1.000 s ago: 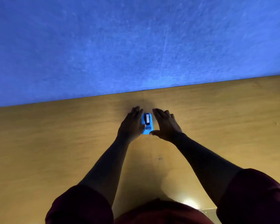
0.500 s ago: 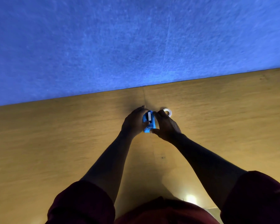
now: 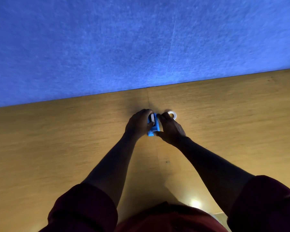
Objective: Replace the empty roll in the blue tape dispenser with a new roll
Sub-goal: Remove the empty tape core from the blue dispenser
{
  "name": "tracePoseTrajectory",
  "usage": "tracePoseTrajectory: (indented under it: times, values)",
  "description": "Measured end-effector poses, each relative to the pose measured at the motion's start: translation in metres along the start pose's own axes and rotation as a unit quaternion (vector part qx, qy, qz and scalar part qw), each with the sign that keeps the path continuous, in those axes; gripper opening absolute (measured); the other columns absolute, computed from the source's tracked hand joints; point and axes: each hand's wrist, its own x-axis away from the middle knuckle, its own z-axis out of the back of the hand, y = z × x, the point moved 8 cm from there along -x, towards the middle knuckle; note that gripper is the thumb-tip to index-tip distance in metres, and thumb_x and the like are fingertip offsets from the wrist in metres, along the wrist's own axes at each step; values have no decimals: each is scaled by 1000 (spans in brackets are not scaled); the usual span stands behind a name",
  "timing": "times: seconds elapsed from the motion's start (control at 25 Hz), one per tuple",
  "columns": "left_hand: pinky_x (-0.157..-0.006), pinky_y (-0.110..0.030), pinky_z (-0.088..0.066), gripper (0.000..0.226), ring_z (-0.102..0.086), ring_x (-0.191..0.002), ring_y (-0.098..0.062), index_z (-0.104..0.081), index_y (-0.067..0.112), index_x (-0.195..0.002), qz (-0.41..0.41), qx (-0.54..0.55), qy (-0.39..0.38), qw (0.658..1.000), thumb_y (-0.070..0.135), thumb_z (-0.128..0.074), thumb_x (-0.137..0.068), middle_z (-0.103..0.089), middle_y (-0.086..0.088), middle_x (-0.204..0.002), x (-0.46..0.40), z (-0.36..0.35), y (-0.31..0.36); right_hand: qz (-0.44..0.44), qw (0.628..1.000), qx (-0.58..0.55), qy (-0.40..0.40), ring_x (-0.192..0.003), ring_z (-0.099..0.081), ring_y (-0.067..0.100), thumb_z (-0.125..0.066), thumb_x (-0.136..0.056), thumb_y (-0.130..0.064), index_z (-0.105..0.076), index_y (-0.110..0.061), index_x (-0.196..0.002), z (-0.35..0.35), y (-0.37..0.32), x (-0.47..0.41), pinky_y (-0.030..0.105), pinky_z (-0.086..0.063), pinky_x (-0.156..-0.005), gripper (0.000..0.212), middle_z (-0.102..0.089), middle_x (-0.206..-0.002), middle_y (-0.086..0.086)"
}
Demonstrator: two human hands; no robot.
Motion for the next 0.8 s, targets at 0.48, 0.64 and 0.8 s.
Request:
tracePoseTrajectory:
  times: [0.48,0.64,0.8]
  values:
    - [-89,-30,-59,55,-67,-114,-17,-55,14,-135,-24,20,33,999,32,-78,-88,-68,-4,-128,15,18,16,-2,995,-95,18,-113,-64,22,-52,-95,-51,-40,-19,-146,16,-2,11,30,-55,-76,62,-56,-138,8]
    - [-88,-35,-62,52,-69,-111,-16,-56,15,-135,-31,39,48,998,30,-77,-89,-70,-3,-125,25,20,23,0,981,-186,60,-100,-67,16,-53,-101,-32,-56,-16,-130,30,-4,14,19,-48,-69,34,-67,-119,6]
    - [-90,-36,-61,55,-69,-113,-17,-56,16,-138,-15,58,53,997,26,-78,-88,-70,-2,-128,35,18,28,-2,971,-228,71,-91,-68,16,-59,-99,-22,-66,-10,-116,38,-7,17,29,-55,-72,22,-71,-107,5]
